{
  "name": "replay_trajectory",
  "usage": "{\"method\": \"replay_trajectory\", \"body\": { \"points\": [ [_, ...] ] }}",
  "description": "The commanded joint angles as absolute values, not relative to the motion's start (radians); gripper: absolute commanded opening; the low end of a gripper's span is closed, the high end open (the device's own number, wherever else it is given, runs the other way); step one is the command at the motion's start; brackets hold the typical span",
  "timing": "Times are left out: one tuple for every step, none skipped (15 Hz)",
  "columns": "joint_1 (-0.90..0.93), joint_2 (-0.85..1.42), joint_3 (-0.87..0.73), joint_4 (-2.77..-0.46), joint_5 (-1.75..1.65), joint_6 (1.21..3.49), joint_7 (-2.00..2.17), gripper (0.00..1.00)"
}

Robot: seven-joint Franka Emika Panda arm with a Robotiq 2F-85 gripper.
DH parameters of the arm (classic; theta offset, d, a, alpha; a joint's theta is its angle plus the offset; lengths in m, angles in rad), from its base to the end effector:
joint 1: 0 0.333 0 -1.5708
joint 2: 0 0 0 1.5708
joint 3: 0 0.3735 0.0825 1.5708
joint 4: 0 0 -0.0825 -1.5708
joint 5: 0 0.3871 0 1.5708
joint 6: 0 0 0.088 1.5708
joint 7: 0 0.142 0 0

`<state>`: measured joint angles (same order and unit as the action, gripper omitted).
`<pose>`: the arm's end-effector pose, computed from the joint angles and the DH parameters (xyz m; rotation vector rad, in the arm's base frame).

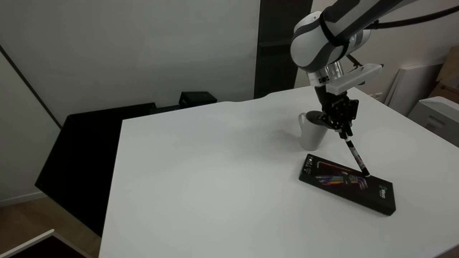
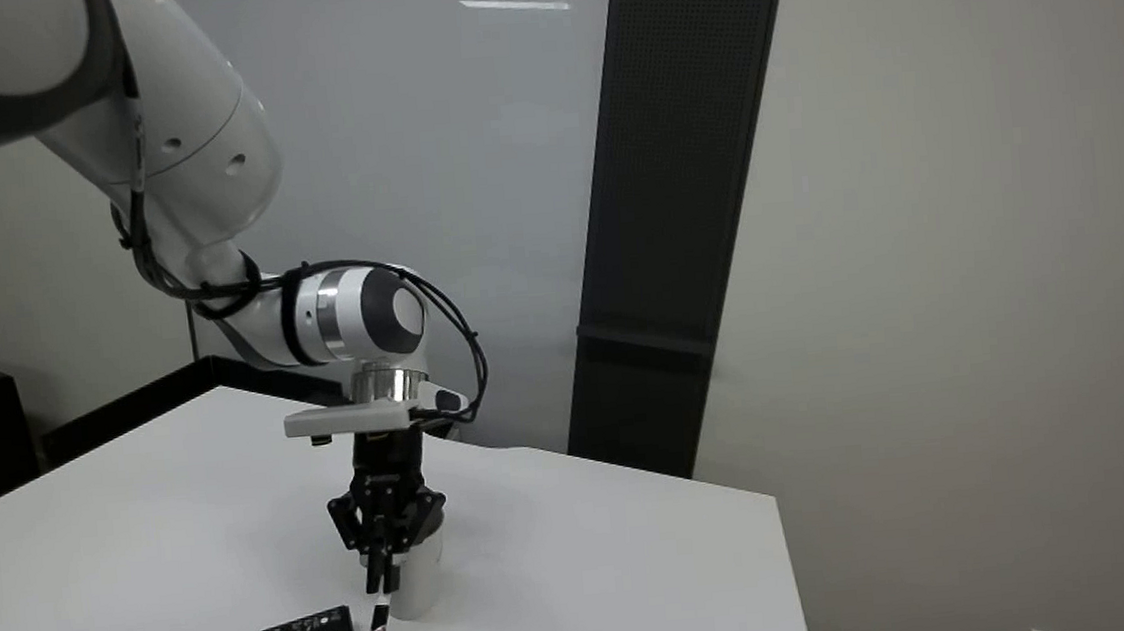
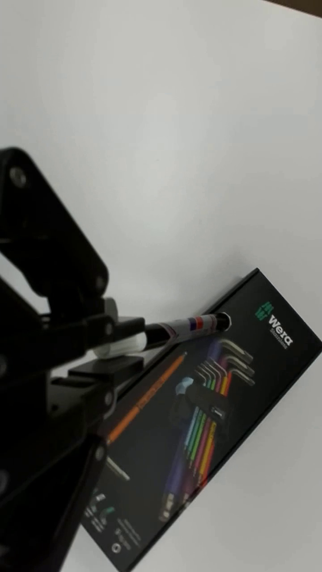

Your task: Put the marker inside the mug then take the marker out of the mug

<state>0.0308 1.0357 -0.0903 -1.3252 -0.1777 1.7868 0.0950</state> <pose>0.6923 -0.0521 0.0735 2.7727 -0.0605 -0.8090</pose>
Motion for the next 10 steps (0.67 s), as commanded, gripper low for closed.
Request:
{"method": "replay_trajectory", "body": {
  "points": [
    [0.054,1.066,-0.091,-1.269,-0.204,1.786,0.093,0.07],
    [0.059,1.068,-0.091,-1.264,-0.206,1.786,0.094,0.07],
    [0.063,1.068,-0.091,-1.262,-0.208,1.788,0.095,0.07],
    [0.065,1.067,-0.091,-1.262,-0.211,1.794,0.096,0.07],
    [0.069,1.063,-0.094,-1.268,-0.215,1.808,0.102,0.07],
    [0.069,1.061,-0.094,-1.272,-0.216,1.818,0.1,0.07],
    [0.068,1.056,-0.096,-1.278,-0.218,1.828,0.1,0.07],
    [0.062,1.05,-0.098,-1.285,-0.217,1.83,0.098,0.07],
    [0.058,1.046,-0.109,-1.288,-0.22,1.828,0.107,0.07],
    [0.051,1.041,-0.118,-1.288,-0.221,1.824,0.11,0.07]
  ]
}}
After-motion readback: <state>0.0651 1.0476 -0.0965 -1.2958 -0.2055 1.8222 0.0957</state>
